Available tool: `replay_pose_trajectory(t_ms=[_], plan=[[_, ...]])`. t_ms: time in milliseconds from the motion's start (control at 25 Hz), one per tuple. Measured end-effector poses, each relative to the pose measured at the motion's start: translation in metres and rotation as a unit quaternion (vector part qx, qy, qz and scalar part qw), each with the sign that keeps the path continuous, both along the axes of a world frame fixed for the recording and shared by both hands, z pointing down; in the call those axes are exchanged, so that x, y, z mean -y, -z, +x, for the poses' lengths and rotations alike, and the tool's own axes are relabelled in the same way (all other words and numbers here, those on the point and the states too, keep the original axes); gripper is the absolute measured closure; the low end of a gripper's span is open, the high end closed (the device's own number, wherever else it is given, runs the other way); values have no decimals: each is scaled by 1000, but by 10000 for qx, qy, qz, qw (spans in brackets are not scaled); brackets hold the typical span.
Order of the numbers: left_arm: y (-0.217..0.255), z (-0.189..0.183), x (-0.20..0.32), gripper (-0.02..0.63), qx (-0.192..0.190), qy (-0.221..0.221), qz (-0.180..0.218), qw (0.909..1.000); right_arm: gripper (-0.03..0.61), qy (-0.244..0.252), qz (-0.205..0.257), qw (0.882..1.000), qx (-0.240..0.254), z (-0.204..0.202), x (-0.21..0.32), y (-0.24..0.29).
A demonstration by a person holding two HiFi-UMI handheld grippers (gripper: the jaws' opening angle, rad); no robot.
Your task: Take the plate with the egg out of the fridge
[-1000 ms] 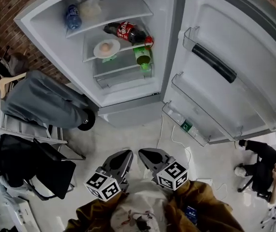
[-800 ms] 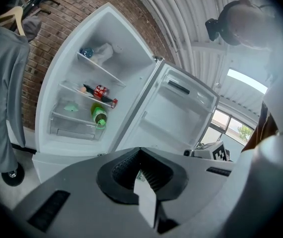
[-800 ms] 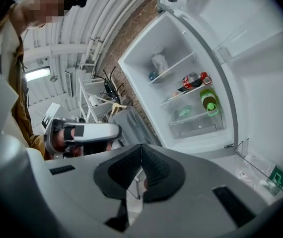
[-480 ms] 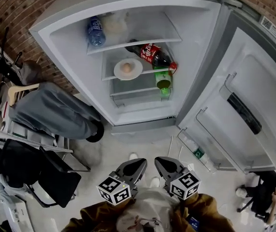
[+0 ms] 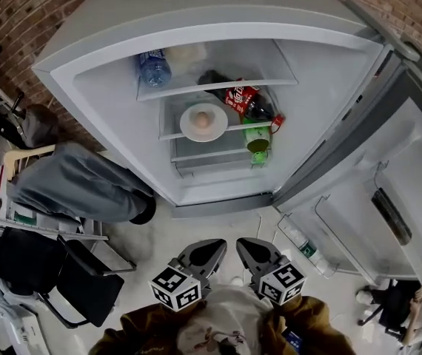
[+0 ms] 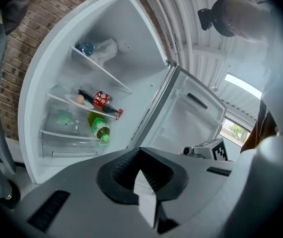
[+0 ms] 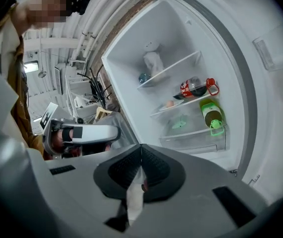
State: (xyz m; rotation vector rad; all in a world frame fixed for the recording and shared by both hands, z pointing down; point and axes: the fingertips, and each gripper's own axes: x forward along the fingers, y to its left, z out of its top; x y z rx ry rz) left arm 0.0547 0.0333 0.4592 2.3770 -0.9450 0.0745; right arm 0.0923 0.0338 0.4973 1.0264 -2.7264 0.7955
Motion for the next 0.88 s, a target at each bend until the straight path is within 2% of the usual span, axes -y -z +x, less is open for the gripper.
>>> replay_pose_trajectory(t_ms=[240, 880], plan=[[-2, -19, 27, 606, -11, -152, -20, 9999, 572, -7, 67, 9999, 82, -26, 28, 4], [-5, -66, 79, 606, -30, -821, 163, 9965, 572, -426, 139, 9990, 42, -87, 89, -3]])
